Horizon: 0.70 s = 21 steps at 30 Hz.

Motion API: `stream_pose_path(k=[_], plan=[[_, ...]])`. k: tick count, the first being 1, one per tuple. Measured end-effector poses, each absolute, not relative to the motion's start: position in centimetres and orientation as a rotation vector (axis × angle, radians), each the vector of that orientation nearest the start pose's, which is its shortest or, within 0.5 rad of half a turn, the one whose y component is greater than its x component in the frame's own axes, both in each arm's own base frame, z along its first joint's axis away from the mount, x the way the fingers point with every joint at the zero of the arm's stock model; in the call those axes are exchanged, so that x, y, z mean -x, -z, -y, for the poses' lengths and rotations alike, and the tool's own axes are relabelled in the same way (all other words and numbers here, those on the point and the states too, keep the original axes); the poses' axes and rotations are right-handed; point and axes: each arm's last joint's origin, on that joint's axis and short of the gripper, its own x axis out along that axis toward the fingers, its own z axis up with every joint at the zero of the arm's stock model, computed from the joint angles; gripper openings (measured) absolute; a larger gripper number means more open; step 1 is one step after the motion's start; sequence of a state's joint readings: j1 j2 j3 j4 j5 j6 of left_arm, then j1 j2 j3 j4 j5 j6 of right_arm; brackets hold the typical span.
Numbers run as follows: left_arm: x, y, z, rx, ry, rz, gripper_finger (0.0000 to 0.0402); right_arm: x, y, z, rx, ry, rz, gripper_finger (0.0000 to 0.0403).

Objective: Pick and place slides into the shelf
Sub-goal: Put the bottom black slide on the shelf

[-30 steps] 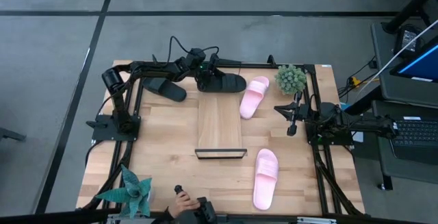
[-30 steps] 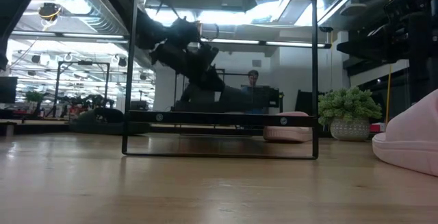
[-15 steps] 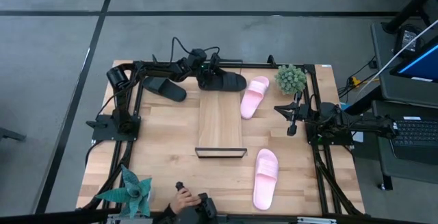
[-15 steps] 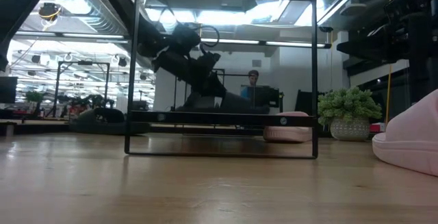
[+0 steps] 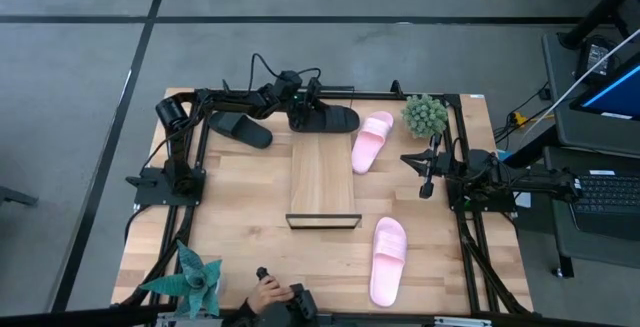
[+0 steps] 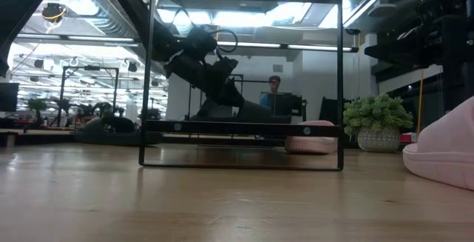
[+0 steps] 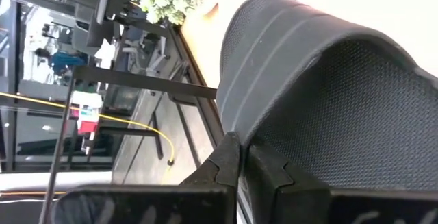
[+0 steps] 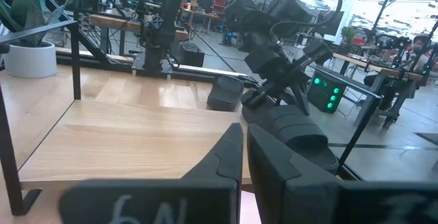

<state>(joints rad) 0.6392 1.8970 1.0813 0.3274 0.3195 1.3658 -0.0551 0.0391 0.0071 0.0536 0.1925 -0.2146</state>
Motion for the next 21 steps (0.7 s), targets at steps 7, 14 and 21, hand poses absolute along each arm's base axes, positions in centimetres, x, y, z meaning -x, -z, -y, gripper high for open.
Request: stream_pose_path(k=[7, 14, 21], plan=[[-32.67, -17.15, -23.14, -1.042, 0.018, -0.560, 0.0009, -9.87, -16.80, 1.10, 0.212, 0.249, -0.005, 0.0026], [-32.66, -17.14, -23.13, -0.926, -0.013, -0.554, 0.0010, -9.87, -16.80, 1.10, 0.212, 0.249, -0.005, 0.0026], [-32.68, -17.14, -23.11, -0.929, -0.012, -0.554, 0.0020, -9.87, -16.80, 1.10, 0.212, 0.249, -0.005, 0.0026]])
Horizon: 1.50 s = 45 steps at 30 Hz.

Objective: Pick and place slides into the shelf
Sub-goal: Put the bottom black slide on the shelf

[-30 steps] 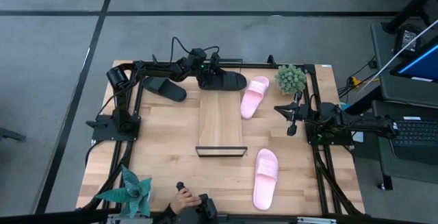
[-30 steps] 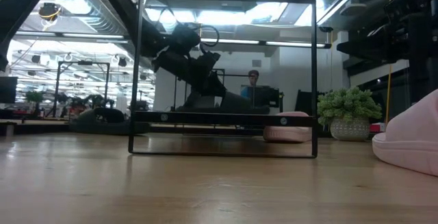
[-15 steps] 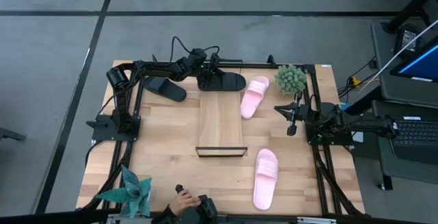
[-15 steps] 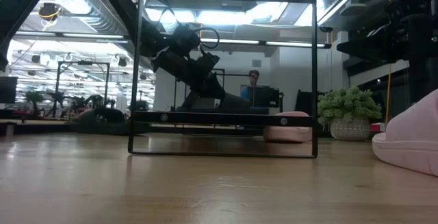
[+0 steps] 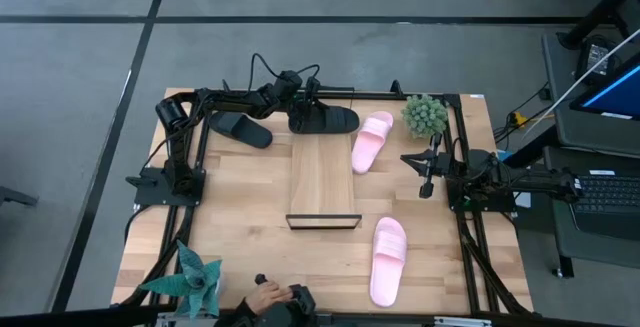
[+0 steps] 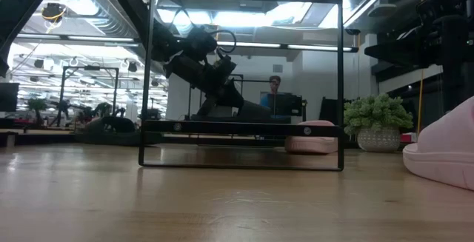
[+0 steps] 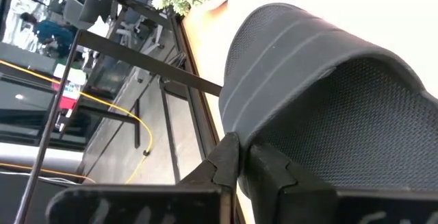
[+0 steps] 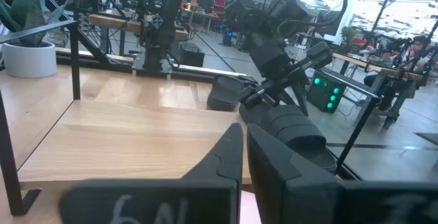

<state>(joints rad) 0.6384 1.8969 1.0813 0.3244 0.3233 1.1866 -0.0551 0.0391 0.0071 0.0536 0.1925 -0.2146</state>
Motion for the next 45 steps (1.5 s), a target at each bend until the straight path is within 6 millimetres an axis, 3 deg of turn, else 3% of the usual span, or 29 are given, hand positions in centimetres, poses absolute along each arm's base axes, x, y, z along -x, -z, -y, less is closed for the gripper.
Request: stream_pose_path(k=[14, 45], plan=[[-32.84, -17.22, -22.88, -0.935, -0.007, -0.548, 0.0119, -9.87, -16.80, 1.10, 0.209, 0.249, -0.005, 0.0026], [-32.70, -16.83, -22.67, -0.922, -0.029, -0.641, 0.0100, -9.87, -16.80, 1.10, 0.209, 0.249, -0.005, 0.0026]])
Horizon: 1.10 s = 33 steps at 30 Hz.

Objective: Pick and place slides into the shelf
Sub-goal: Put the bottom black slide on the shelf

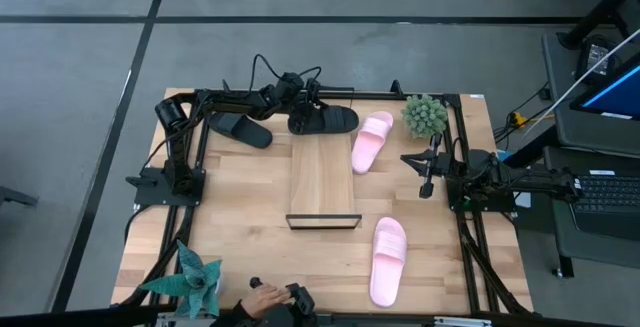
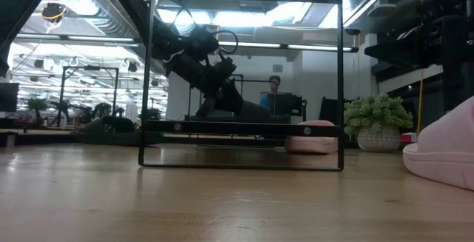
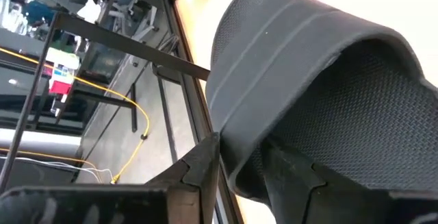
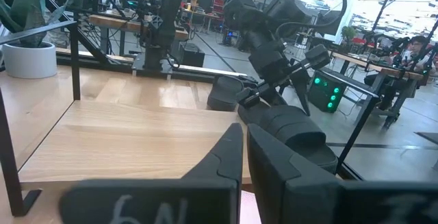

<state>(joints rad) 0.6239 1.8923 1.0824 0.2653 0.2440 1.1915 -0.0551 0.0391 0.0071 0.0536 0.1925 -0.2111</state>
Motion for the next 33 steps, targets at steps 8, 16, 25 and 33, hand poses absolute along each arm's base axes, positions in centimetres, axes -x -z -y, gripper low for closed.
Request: stream_pose_path(k=[8, 16, 25, 33], plan=[[-32.9, -16.8, -22.3, -0.923, -0.021, -0.644, 0.0100, -9.9, -16.8, 1.1, 0.208, 0.249, -0.005, 0.0026], [-33.5, -17.8, -22.6, -0.869, 0.022, -0.699, 0.0100, -9.9, -16.8, 1.1, 0.208, 0.249, -0.005, 0.0026], [-33.8, -18.6, -22.8, -0.851, 0.046, -0.720, 0.0100, -9.9, -16.8, 1.1, 0.210, 0.248, -0.006, 0.0026], [-34.1, -18.5, -22.2, -0.867, 0.043, -0.765, 0.0100, -9.9, -16.8, 1.1, 0.213, 0.248, -0.009, 0.0026]])
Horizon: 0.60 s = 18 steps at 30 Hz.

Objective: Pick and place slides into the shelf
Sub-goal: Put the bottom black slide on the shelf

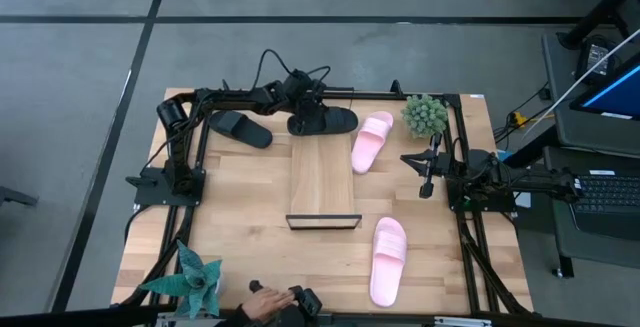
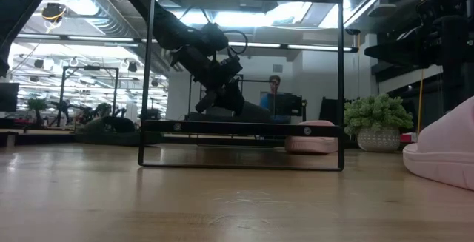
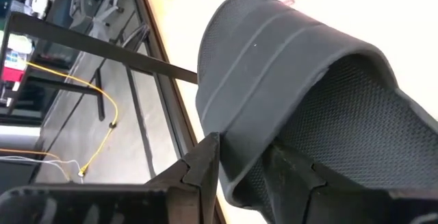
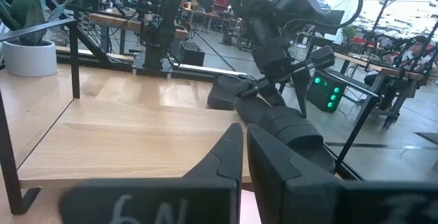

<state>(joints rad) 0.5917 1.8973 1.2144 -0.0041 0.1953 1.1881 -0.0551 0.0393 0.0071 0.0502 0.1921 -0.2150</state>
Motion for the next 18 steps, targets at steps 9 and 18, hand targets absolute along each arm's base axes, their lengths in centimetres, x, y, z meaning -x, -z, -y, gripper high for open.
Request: stream_pose_path(k=[9, 18], plan=[[-34.19, -18.45, -22.08, -0.877, 0.024, -0.788, 0.0100, -9.87, -16.77, 1.09, 0.214, 0.247, -0.008, 0.0026], [-34.46, -18.49, -21.65, -0.893, 0.004, -0.812, 0.0100, -9.87, -16.77, 1.09, 0.216, 0.247, -0.009, 0.0026]])
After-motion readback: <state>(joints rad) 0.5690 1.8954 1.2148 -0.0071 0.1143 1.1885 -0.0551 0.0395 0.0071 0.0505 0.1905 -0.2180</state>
